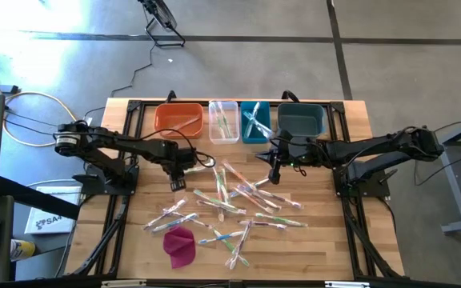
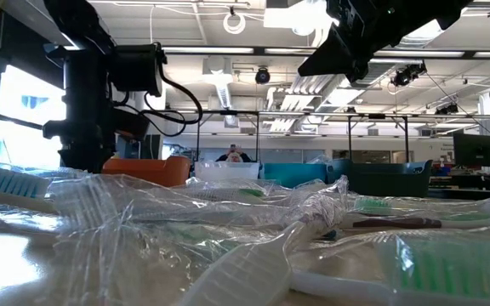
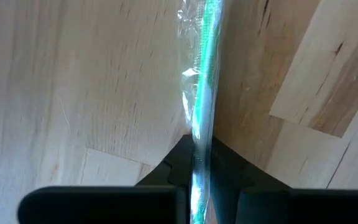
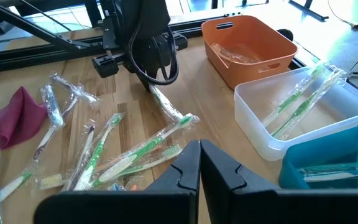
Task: Pick & Place Toothbrushes
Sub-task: Put the green toothbrush into the transparent bin
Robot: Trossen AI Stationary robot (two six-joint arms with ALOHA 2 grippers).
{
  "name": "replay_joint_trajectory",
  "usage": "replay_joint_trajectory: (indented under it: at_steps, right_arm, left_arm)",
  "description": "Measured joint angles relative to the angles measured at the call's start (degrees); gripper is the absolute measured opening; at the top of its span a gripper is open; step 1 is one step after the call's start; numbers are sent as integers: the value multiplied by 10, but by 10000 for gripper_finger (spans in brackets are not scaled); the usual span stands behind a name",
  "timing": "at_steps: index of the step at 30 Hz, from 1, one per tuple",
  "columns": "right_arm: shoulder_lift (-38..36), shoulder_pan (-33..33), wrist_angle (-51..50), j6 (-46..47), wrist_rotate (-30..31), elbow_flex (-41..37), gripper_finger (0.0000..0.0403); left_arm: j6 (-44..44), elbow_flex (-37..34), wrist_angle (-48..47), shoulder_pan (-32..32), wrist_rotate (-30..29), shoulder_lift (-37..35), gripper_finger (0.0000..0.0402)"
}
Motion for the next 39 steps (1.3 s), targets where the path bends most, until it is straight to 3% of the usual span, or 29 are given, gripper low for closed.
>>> replay_joint_trajectory:
  at_steps: [16,32,39]
  right_arm:
    - [0,0,0,0,0,0,4]
    - [0,0,0,0,0,0,4]
    - [0,0,2,-4,0,0,4]
  left_arm:
    - [19,-2,-12,-1,-31,-21,26]
    - [14,-3,-33,0,-88,-225,26]
    - [15,-2,40,0,-124,-304,26]
